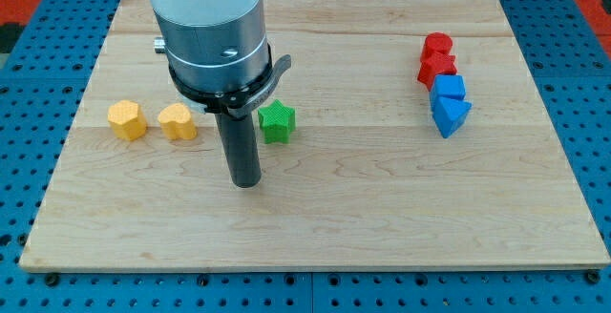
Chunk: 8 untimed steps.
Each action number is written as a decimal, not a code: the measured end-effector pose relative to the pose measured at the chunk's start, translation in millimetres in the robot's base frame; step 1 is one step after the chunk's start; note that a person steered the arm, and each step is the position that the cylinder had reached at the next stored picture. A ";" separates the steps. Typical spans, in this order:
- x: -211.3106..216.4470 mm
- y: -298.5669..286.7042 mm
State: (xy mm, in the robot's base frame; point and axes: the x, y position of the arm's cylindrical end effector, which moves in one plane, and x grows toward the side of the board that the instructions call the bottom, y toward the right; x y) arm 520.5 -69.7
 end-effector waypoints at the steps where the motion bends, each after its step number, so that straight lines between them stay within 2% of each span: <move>1: 0.4 0.0; 2: 2.4 0.3; 3: -14.0 0.3; 4: -42.7 -33.5; 5: -47.0 -78.2; 7: -61.3 -53.8; 8: -82.9 -53.8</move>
State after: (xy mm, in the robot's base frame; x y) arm 437.6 -123.5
